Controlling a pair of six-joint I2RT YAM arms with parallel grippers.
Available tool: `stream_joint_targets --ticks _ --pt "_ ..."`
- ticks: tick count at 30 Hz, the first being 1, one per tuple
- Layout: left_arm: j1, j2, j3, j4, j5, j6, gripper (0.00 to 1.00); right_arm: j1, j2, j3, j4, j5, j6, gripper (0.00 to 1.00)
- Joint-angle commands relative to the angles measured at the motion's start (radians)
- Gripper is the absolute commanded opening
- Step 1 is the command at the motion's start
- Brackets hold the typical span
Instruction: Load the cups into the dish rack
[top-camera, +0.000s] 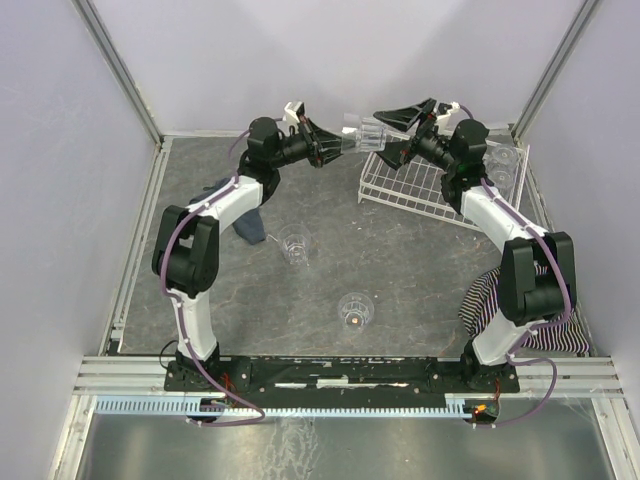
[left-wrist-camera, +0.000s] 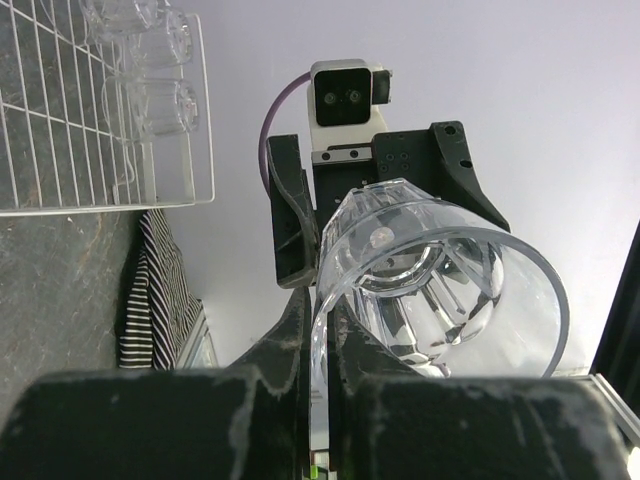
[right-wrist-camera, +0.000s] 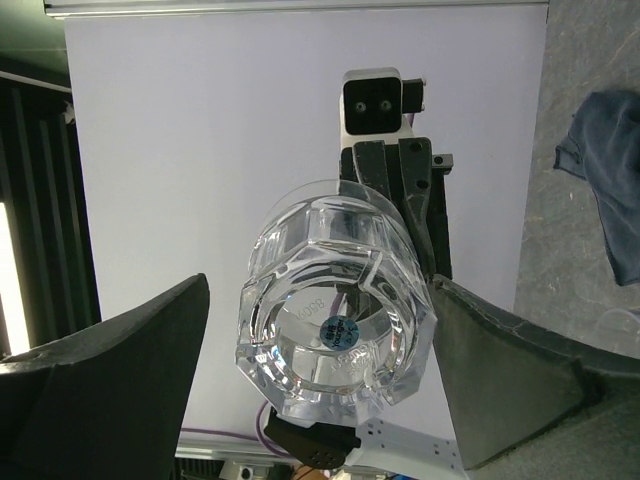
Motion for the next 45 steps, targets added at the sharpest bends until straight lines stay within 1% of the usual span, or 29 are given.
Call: stream_joint_targets --ticks 1,6,9,11,14,15,17,18,19,21,22,25,26,27,28,32,36,41,45 --pt "0.004 0.016 0.062 0.056 0.012 -0.031 0.03 0.014 -0.009 0.015 0.084 -0.042 0.026 0.94" --pt "0.005 0.025 0.073 0.062 0.012 -0.037 0.03 0.017 -0.007 0.009 0.084 -0.052 0.028 0.86" --pt "0.008 0.029 0.075 0.062 0.010 -0.036 0.03 0.019 -0.004 0.012 0.078 -0.059 0.026 0.77" --pt "0.011 0.030 0.077 0.065 0.009 -0.037 0.03 0.020 -0.004 0.013 0.070 -0.066 0.021 0.67" --pt "0.013 0.035 0.084 0.065 0.009 -0.037 0.03 0.023 -0.005 0.014 0.045 -0.072 0.004 0.40" --pt "0.015 0.036 0.086 0.065 0.009 -0.037 0.03 0.023 -0.008 0.015 0.034 -0.072 -0.004 0.33" --pt "0.016 0.036 0.087 0.053 0.007 -0.028 0.04 0.023 -0.013 0.020 -0.002 -0.075 -0.034 0.24" --pt "0.017 0.033 0.087 0.039 0.006 -0.015 0.08 0.022 -0.019 0.023 -0.020 -0.070 -0.046 0.20" --pt "0.019 0.027 0.086 0.012 0.002 0.004 0.15 0.023 -0.024 0.024 -0.031 -0.065 -0.057 0.16" --pt "0.025 0.009 0.083 -0.057 -0.011 0.067 0.26 0.014 -0.034 0.039 -0.084 -0.054 -0.096 0.15" --pt "0.030 -0.001 0.081 -0.099 -0.015 0.103 0.31 0.008 -0.040 0.057 -0.141 -0.050 -0.141 0.14" --pt "0.047 -0.030 0.076 -0.213 -0.021 0.218 0.44 -0.017 -0.052 0.158 -0.404 -0.031 -0.345 0.14" --pt "0.058 -0.039 0.065 -0.235 -0.023 0.242 0.52 -0.027 -0.049 0.195 -0.488 -0.022 -0.436 0.14" --pt "0.065 -0.051 0.048 -0.252 -0.028 0.256 0.57 -0.039 -0.043 0.230 -0.552 -0.012 -0.482 0.14" --pt "0.073 -0.061 0.027 -0.261 -0.033 0.271 0.60 -0.051 -0.036 0.263 -0.590 -0.006 -0.508 0.14" --pt "0.097 -0.093 -0.030 -0.345 -0.045 0.356 0.61 -0.096 0.003 0.318 -0.646 0.020 -0.552 0.13" --pt "0.120 -0.120 -0.043 -0.484 -0.077 0.477 0.61 -0.125 0.056 0.417 -0.793 0.086 -0.678 0.13" --pt "0.144 -0.132 -0.022 -0.653 -0.103 0.620 0.61 -0.131 0.139 0.602 -1.038 0.276 -0.943 0.12" --pt "0.157 -0.133 -0.021 -0.697 -0.112 0.662 0.61 -0.130 0.198 0.690 -1.124 0.429 -1.064 0.11"
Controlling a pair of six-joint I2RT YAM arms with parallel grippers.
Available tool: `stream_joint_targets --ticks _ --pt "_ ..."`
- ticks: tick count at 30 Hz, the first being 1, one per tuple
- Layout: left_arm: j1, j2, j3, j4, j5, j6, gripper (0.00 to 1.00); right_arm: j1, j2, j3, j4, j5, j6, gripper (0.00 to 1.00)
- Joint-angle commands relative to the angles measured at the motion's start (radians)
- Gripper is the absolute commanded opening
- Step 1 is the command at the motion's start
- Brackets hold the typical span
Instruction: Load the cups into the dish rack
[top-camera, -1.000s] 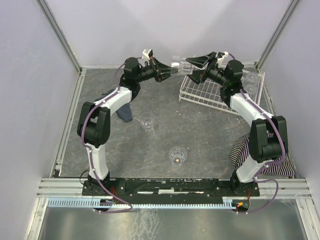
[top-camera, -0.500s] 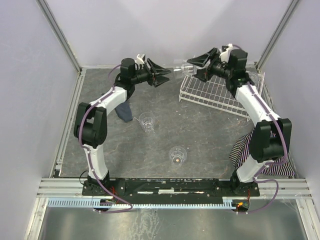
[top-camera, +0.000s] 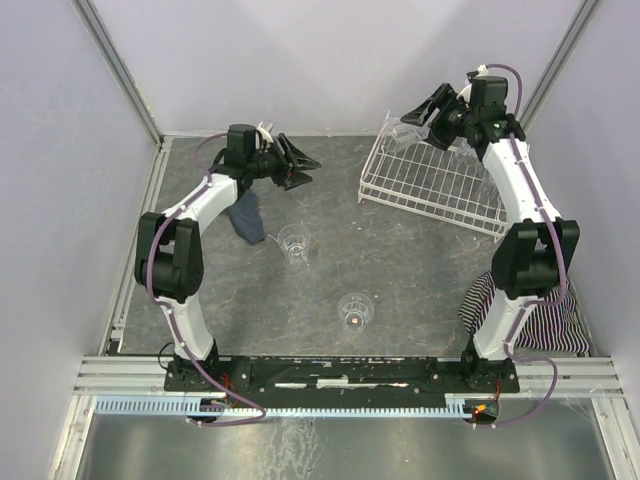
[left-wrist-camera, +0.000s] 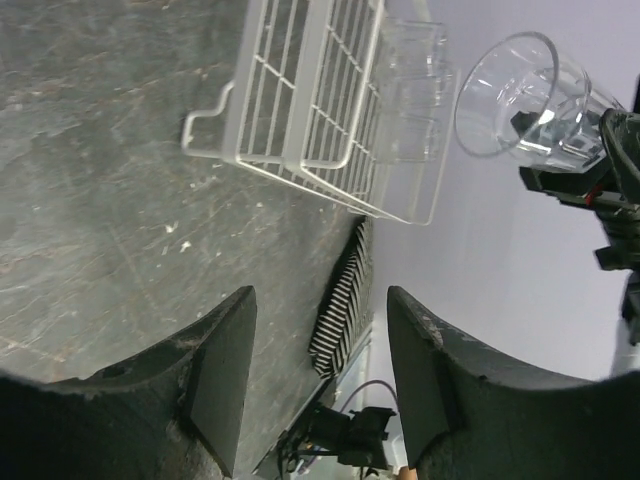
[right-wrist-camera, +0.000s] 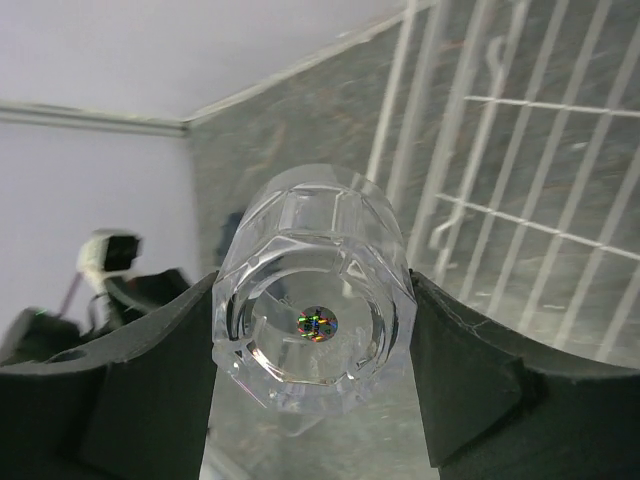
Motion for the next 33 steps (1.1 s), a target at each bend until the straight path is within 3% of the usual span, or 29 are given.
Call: stream_joint_targets --ticks 1,9,18,33 --pt "0.020 -0.051 0.023 -0.094 -0.017 0.134 0.61 0.003 0.038 0.133 -0.137 0.213 -0.223 0.11" --pt "0.027 0.000 0.090 -0.183 -0.038 0.205 0.62 0.013 0.168 0.291 -0.200 0.433 -0.348 0.09" --pt "0.040 0.078 0.189 -0.224 -0.028 0.220 0.62 0.030 0.336 0.595 -0.432 0.558 -0.424 0.08" --pt "0.047 0.143 0.209 -0.199 0.022 0.220 0.62 0.000 0.178 0.340 -0.470 0.670 -0.506 0.06"
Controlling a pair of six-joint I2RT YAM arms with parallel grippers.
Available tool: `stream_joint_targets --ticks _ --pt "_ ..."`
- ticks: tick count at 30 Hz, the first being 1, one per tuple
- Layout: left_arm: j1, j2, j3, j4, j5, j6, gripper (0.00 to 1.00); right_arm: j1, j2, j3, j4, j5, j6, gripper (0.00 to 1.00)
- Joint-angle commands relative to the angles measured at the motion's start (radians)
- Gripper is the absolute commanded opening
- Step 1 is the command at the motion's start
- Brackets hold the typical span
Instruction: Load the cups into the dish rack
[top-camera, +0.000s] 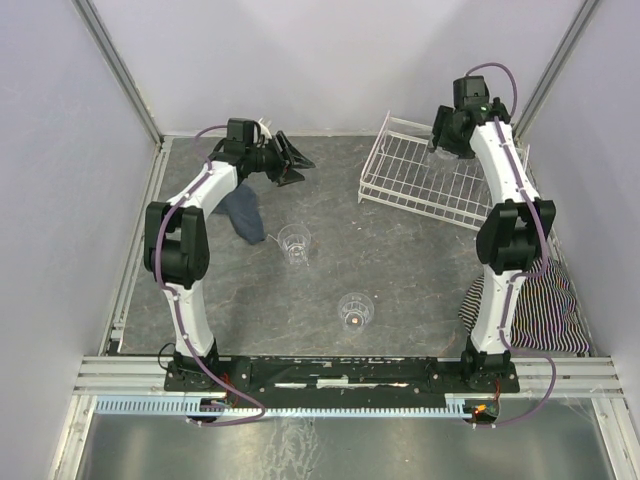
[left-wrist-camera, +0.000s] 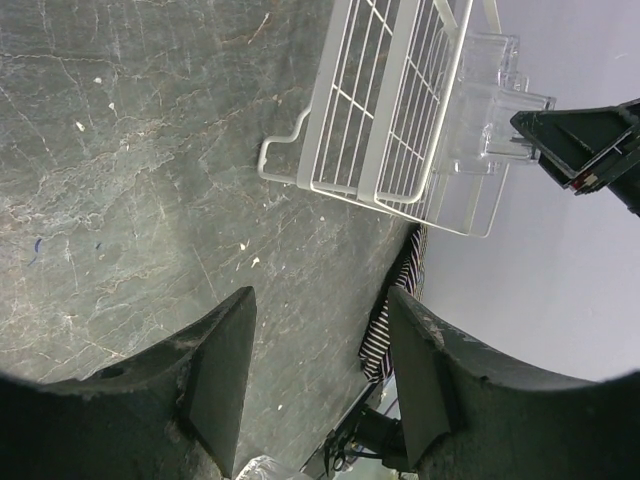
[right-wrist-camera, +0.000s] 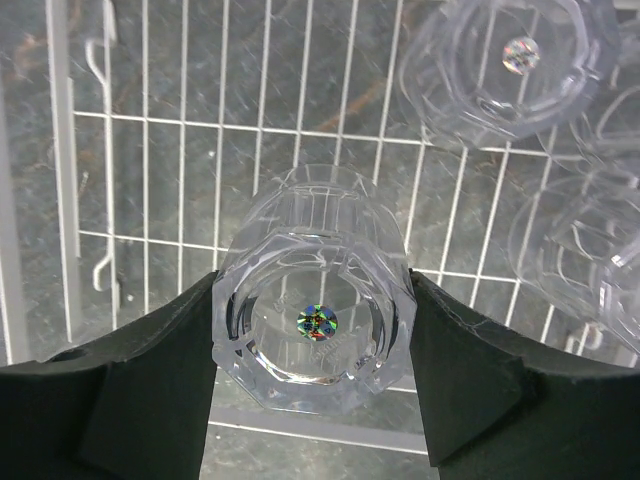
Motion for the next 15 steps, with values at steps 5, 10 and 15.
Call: stream_joint_targets --ticks 5,10,15 --pt "0.004 0.018 0.028 0.028 0.043 0.031 0.62 -0.050 -0.143 -0.128 0.072 0.068 -0.040 0.06" --pt "0.004 0.020 0.026 0.031 0.041 0.026 0.62 -0.082 -0.143 -0.163 0.080 0.074 -0.053 0.06" --pt "0.004 0.022 0.032 0.032 0.033 0.020 0.62 -0.108 -0.137 -0.186 0.103 0.061 -0.050 0.06"
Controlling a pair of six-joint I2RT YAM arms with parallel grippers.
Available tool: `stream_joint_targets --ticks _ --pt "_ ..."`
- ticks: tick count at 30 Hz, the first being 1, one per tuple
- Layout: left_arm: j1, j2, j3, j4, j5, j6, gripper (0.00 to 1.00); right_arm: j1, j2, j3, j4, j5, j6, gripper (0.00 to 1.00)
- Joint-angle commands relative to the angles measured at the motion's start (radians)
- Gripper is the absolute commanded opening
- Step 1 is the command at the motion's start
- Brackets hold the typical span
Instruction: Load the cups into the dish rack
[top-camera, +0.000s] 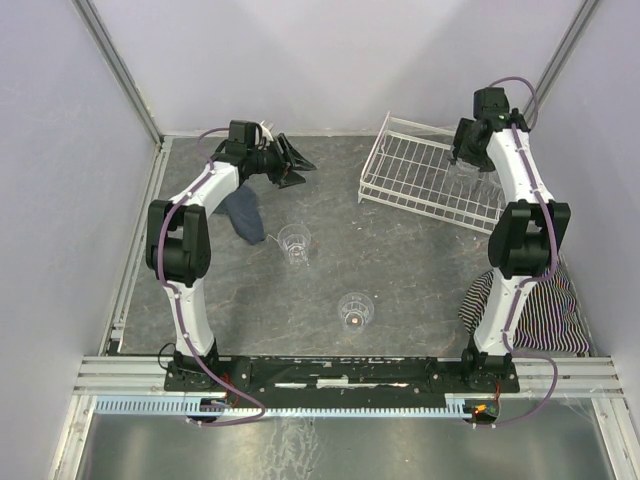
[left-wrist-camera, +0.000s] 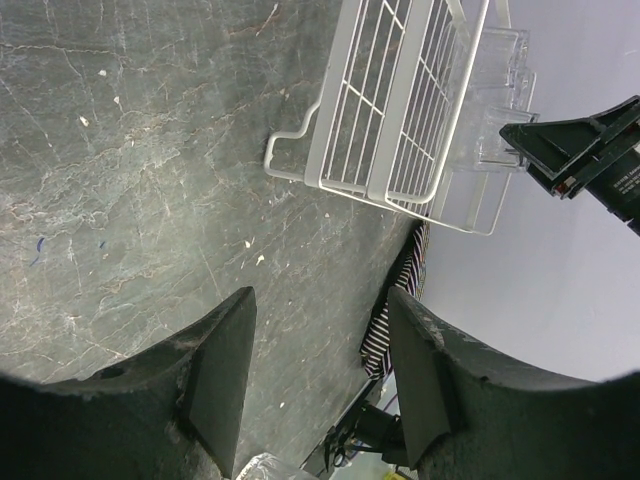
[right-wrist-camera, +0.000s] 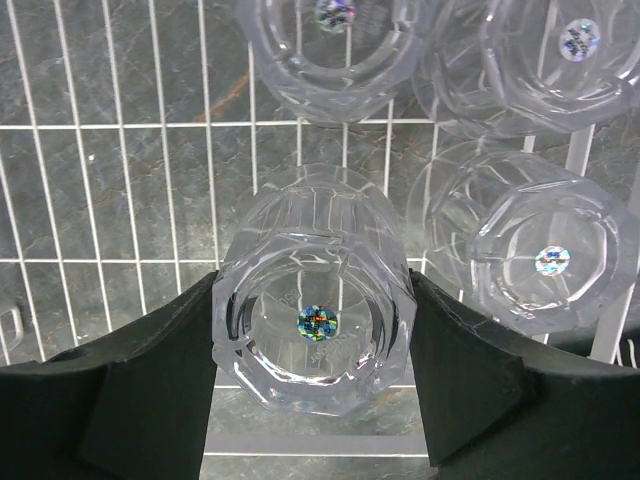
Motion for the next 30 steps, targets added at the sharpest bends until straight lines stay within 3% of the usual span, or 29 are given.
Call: stream_joint_targets --ticks 1,30 --pt "0.004 0.002 0.032 0.031 0.020 0.020 0.62 -0.021 -0.055 0.001 0.063 0.012 -0.012 0.06" --pt "0.003 0.003 0.046 0.024 0.011 0.013 0.62 -0.035 0.035 -0.012 0.090 -0.040 -0.001 0.06"
